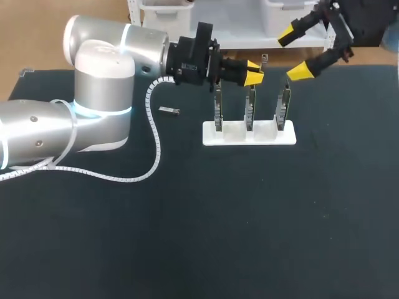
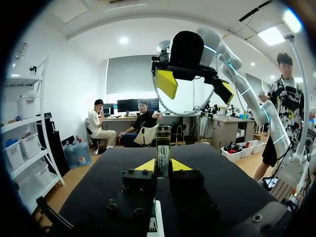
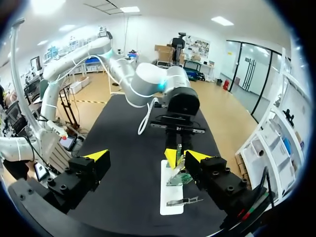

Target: Pick up the optical module with the left hand, and insert it into the network port with the right hand.

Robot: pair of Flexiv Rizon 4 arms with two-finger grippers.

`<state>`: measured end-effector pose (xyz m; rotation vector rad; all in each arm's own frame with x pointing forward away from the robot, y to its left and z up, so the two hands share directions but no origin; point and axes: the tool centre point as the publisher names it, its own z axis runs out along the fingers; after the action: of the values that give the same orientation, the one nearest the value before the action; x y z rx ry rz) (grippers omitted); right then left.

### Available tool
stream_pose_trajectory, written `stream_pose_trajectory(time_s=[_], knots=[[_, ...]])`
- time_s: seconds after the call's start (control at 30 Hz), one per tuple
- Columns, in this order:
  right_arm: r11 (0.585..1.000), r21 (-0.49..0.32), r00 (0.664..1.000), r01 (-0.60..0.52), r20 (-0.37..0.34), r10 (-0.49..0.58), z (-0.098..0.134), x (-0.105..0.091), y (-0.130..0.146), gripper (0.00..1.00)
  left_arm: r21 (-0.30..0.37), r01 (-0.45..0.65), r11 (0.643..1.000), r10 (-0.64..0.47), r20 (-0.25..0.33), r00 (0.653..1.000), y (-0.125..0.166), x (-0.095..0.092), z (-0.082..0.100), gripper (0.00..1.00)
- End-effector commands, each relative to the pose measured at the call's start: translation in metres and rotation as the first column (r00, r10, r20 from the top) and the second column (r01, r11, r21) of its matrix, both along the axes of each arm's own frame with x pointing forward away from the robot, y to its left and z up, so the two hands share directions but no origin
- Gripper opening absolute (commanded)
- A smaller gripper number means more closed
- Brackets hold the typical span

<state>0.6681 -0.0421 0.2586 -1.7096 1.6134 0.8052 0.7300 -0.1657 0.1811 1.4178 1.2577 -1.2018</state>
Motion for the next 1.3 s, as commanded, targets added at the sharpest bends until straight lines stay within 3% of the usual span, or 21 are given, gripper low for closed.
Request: stream_pose_trajectory(time_s=[0.03,0.3,0.8,1.3], knots=[[1.000,0.025,1.000,0.003,0.015,-0.003,-0.007,-0.005,0.002,1.00,0.002,0.000,1.000,0.000,0.001,1.000,0.000,0.000,0.000,0.00],[0.998,0.068,0.999,-0.012,0.045,0.009,-0.010,-0.004,0.005,1.00,0.002,0.000,1.000,0.000,0.001,1.000,0.000,0.000,0.000,0.00],[0.993,0.102,0.996,-0.066,0.072,0.058,-0.012,0.020,0.018,1.00,0.002,0.000,1.000,0.000,0.001,1.000,0.000,0.000,0.000,0.00],[0.987,0.162,0.998,-0.012,0.066,0.001,-0.022,0.026,0.024,1.00,0.002,0.000,1.000,0.000,0.001,1.000,0.000,0.000,0.000,0.00]])
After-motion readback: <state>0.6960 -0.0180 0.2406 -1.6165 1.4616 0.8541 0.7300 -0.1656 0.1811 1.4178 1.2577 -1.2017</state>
